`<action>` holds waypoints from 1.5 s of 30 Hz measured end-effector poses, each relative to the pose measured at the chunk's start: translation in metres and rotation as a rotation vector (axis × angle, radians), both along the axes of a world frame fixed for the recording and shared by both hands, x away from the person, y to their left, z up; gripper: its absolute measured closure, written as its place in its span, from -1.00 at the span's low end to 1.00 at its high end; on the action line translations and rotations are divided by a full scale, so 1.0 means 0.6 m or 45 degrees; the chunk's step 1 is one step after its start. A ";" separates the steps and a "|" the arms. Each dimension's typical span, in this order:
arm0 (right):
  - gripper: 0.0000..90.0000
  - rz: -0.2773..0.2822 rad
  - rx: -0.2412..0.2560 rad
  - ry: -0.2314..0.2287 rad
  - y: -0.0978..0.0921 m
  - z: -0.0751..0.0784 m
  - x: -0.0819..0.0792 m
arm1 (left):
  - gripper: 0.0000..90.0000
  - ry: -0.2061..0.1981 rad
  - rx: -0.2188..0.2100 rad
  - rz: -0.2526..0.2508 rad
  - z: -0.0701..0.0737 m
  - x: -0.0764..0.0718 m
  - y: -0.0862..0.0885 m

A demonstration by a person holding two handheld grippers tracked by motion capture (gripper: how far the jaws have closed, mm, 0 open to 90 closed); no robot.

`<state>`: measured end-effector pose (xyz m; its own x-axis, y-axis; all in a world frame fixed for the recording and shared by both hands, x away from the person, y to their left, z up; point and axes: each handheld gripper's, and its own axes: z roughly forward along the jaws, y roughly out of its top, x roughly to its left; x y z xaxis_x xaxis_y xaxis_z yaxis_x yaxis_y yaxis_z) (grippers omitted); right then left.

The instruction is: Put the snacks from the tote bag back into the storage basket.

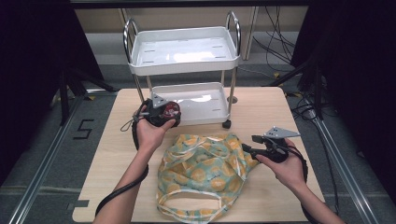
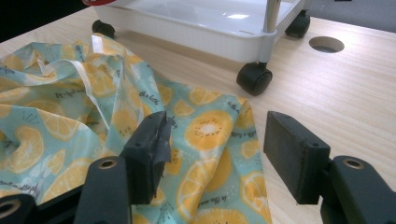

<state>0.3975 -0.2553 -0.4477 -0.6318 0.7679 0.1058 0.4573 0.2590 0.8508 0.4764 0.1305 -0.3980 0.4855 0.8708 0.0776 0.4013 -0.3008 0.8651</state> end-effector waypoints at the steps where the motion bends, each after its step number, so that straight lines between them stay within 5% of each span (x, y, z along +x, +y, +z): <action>1: -0.09 0.007 0.005 0.005 0.000 0.000 0.000 | -0.43 -0.001 0.000 0.001 0.000 0.001 0.000; 22: -0.09 0.001 0.005 0.017 0.002 -0.001 -0.001 | -0.43 -0.001 0.014 0.011 -0.001 0.013 0.003; 25: -0.09 0.011 -0.006 0.016 0.001 0.000 -0.001 | -0.43 0.010 -0.023 0.023 -0.004 0.015 0.002; 27: -0.09 0.012 -0.007 0.015 0.001 0.000 -0.001 | -0.43 -0.002 0.013 0.017 -0.004 0.016 0.005; 32: -0.09 0.007 -0.009 0.010 0.000 0.000 -0.001 | -0.43 0.002 -0.023 0.039 -0.008 0.017 0.003; 33: -0.09 0.006 -0.001 0.038 0.001 0.001 -0.002 | -0.43 0.004 0.011 0.019 -0.007 0.018 0.007; 39: -0.09 0.002 0.009 0.033 0.001 0.001 -0.002 | -0.43 0.005 -0.029 0.043 -0.011 0.021 0.006; 45: -0.09 0.009 -0.004 0.013 0.001 -0.001 -0.001 | -0.43 -0.008 0.003 0.033 -0.010 0.026 0.008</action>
<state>0.3971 -0.2548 -0.4482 -0.6358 0.7639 0.1101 0.4643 0.2646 0.8452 0.4918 0.1353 -0.4039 0.4624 0.8828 0.0826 0.4033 -0.2924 0.8671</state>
